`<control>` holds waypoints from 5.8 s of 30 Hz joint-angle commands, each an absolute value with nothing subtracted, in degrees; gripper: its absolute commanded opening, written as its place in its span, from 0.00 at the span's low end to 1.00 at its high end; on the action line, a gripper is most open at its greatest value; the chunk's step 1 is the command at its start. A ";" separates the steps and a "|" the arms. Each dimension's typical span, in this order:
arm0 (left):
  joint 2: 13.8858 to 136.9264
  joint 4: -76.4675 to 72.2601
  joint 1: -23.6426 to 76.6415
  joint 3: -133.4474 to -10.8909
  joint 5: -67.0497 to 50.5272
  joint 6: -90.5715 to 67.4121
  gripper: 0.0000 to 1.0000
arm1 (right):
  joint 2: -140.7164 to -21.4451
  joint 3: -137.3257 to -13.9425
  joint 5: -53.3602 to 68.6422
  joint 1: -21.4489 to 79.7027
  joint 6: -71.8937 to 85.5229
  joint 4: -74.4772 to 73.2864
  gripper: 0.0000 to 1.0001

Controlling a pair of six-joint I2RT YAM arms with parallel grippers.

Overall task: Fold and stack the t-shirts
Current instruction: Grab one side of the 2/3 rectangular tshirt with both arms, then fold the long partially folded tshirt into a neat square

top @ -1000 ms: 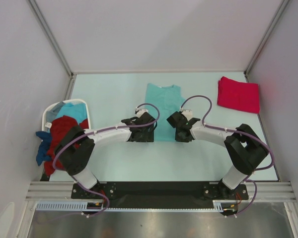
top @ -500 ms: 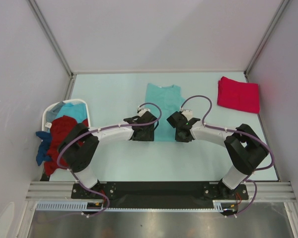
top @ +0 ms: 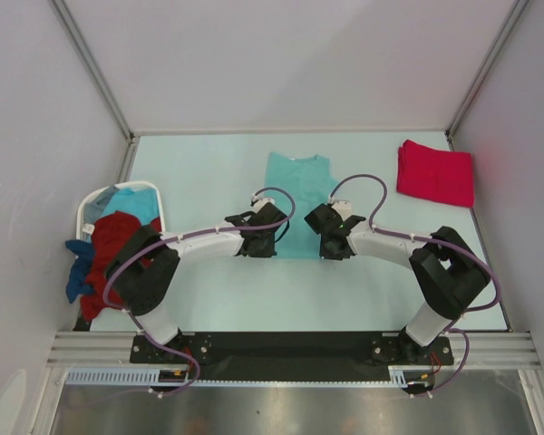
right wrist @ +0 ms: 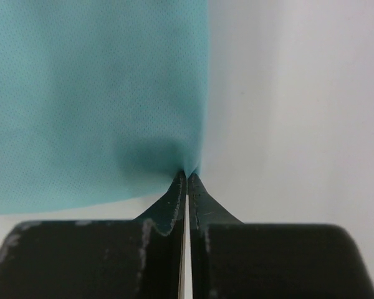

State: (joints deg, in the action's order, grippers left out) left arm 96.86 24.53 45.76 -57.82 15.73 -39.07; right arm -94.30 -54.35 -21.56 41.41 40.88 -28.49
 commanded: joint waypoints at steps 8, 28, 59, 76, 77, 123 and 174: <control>91.86 25.40 45.44 -58.53 15.47 -39.02 0.00 | -93.26 -55.45 -23.99 41.84 41.48 -29.88 0.00; 97.02 34.37 38.15 -80.32 16.44 -32.70 0.00 | -96.50 -74.43 -25.93 36.48 34.72 -34.37 0.00; 129.28 45.88 27.51 -133.33 12.13 -27.77 0.00 | -123.04 -112.32 -21.62 25.93 29.18 -36.83 0.00; 135.26 43.42 23.91 -140.45 9.06 -25.93 0.00 | -128.23 -118.38 -21.27 21.62 27.25 -36.30 0.00; 135.70 43.24 23.56 -140.45 8.79 -25.67 0.00 | -129.19 -119.87 -21.27 21.62 27.07 -36.30 0.00; 134.14 39.29 21.00 -137.58 5.80 -23.47 0.49 | -134.58 -129.83 -18.81 17.66 26.10 -36.56 0.55; 121.29 27.86 25.14 -102.22 5.63 -26.63 0.48 | -120.32 -94.30 -21.01 26.19 29.62 -30.23 0.54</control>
State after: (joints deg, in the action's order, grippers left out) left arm 120.95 28.42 26.30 -99.02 5.98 -25.58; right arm -119.17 -90.80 -21.08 26.39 30.09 -31.27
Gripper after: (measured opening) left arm 0.479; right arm 0.540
